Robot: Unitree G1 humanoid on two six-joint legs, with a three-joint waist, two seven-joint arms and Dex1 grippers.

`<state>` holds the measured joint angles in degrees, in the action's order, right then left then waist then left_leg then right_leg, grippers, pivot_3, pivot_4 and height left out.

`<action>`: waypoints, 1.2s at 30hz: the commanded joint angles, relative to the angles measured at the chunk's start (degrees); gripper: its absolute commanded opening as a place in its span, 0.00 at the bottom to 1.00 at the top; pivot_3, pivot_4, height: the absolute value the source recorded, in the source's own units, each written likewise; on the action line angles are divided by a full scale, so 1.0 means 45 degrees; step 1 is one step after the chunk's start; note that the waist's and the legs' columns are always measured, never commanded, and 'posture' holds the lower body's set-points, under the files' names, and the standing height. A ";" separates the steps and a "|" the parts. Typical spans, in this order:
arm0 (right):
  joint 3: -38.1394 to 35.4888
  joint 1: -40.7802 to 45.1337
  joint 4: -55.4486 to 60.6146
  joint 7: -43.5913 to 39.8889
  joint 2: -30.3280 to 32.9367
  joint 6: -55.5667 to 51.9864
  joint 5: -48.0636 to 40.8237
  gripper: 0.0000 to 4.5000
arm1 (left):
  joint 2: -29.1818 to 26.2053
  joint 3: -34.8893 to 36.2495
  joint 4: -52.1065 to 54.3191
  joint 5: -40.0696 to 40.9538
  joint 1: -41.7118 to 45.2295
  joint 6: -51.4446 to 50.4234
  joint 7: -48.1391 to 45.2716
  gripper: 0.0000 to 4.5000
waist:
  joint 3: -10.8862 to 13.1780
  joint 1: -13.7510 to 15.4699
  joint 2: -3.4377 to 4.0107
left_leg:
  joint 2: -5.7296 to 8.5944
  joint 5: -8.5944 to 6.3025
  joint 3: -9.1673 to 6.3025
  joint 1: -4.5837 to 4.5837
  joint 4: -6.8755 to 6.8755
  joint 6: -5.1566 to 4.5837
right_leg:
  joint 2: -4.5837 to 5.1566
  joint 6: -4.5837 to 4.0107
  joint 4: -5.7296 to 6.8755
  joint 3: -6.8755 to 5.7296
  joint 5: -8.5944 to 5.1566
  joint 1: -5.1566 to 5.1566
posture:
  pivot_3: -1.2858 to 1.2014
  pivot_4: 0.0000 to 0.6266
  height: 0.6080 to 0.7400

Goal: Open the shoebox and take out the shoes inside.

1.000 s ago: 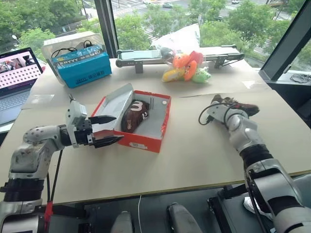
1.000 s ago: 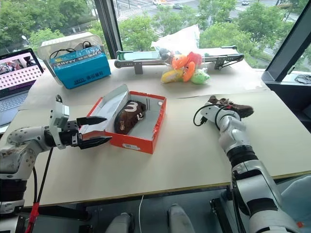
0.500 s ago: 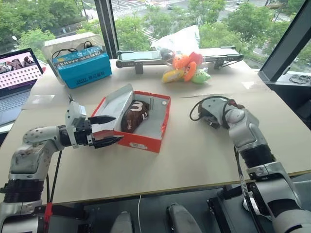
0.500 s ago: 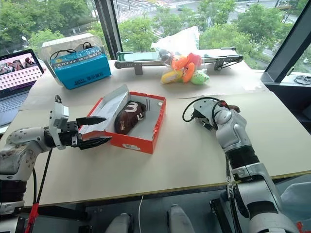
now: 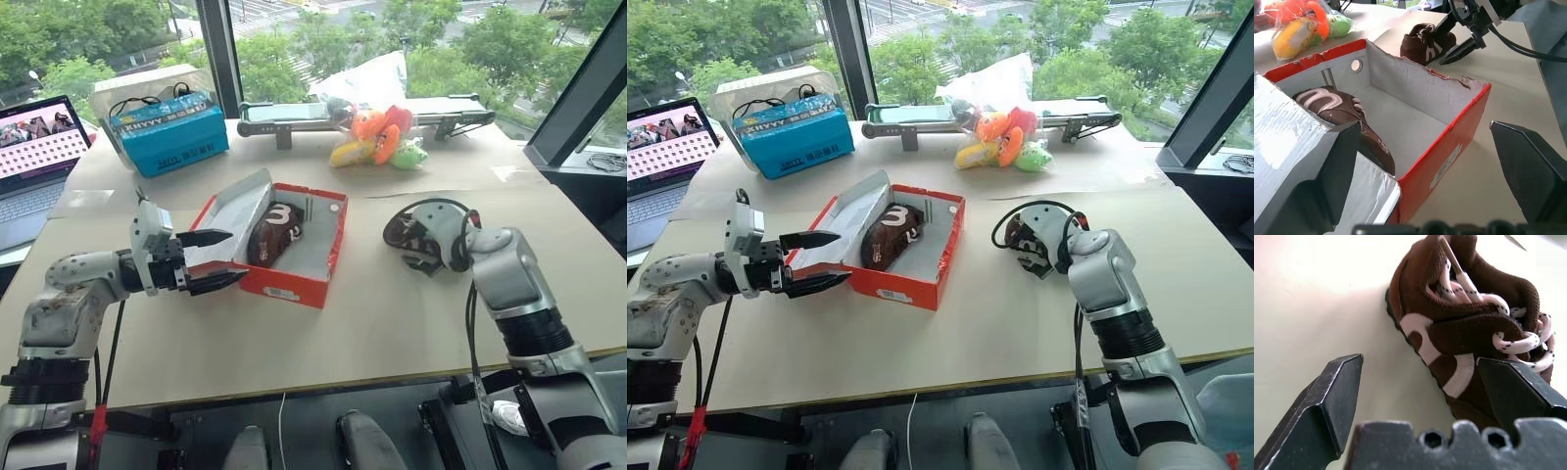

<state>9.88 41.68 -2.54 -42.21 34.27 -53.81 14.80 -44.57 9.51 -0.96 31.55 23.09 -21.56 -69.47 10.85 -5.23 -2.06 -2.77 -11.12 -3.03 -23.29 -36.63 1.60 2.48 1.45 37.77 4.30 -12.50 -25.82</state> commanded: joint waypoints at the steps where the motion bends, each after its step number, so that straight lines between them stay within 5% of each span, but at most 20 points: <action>1: -0.0800 0.0706 0.0546 0.0203 0.0546 -0.0331 -0.0378 0.99 | -0.0094 0.0097 0.0129 0.0011 0.0220 0.0158 -0.0049 1.00 | 0.0001 -0.0004 0.0002 | 0.0000 0.0000 0.0001 0.0001 0.0000 0.0000 | 0.0000 0.0000 0.0002 0.0000 0.0000 0.0000 | 0.52 0.24 0.81; 9: -0.0959 0.1666 0.4267 -0.2299 0.2355 -0.2338 -0.2717 0.99 | -0.0256 0.0224 0.0205 0.0054 0.0120 0.0091 -0.0075 1.00 | 0.0010 -0.0025 0.0015 | -0.0003 -0.0001 -0.0005 0.0001 0.0000 -0.0002 | -0.0002 0.0005 0.0002 -0.0006 -0.0004 -0.0006 | 0.52 0.24 0.81; 14: -0.2319 0.3681 0.4351 -0.1517 -0.0181 -0.3718 -0.4671 0.99 | -0.0260 0.0334 0.0192 0.0111 0.0094 0.0015 0.0059 1.00 | 0.0011 -0.0131 0.0017 | -0.0005 -0.0001 0.0004 0.0007 -0.0016 -0.0001 | -0.0002 0.0008 0.0015 0.0001 0.0002 -0.0004 | 0.52 0.24 0.81; 22: -0.2105 0.5254 -0.2936 0.0896 -0.4260 -0.1352 -0.4872 0.99 | -0.0243 0.0374 0.0190 0.0117 0.0173 -0.0021 0.0189 1.00 | -0.0013 0.0002 -0.0023 | -0.0008 0.0000 -0.0016 -0.0004 -0.0033 -0.0001 | -0.0005 -0.0001 0.0026 -0.0016 0.0009 0.0006 | 0.52 0.24 0.81; 29: -0.2534 0.6492 -0.8519 0.0856 -0.5002 0.0509 -0.5371 0.99 | -0.0334 0.0521 0.0367 0.0178 -0.0010 -0.0036 0.0224 1.00 | -0.0011 0.0095 -0.0018 | -0.0008 -0.0001 -0.0018 -0.0092 -0.0032 -0.0001 | -0.0001 -0.0088 0.0018 -0.0026 0.0062 -0.0071 | 0.52 0.24 0.81; 36: -0.2780 0.7998 -1.1069 -0.0111 -0.5525 0.1317 -0.5950 0.99 | -0.0314 0.0545 0.0576 0.0212 -0.0172 -0.0095 0.0379 1.00 | -0.0011 -0.0054 -0.0018 | -0.0008 -0.0001 -0.0021 -0.0075 -0.0032 -0.0001 | -0.0004 -0.0085 0.0034 -0.0029 0.0061 -0.0065 | 0.52 0.24 0.81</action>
<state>-1.24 74.92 -51.28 -41.05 10.16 -49.22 -10.30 -45.24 10.36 -0.64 31.61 22.08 -22.03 -68.08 10.81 -5.47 -2.14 -2.81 -11.13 -3.12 -23.64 -36.77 1.59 2.46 1.07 37.93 4.17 -12.23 -26.12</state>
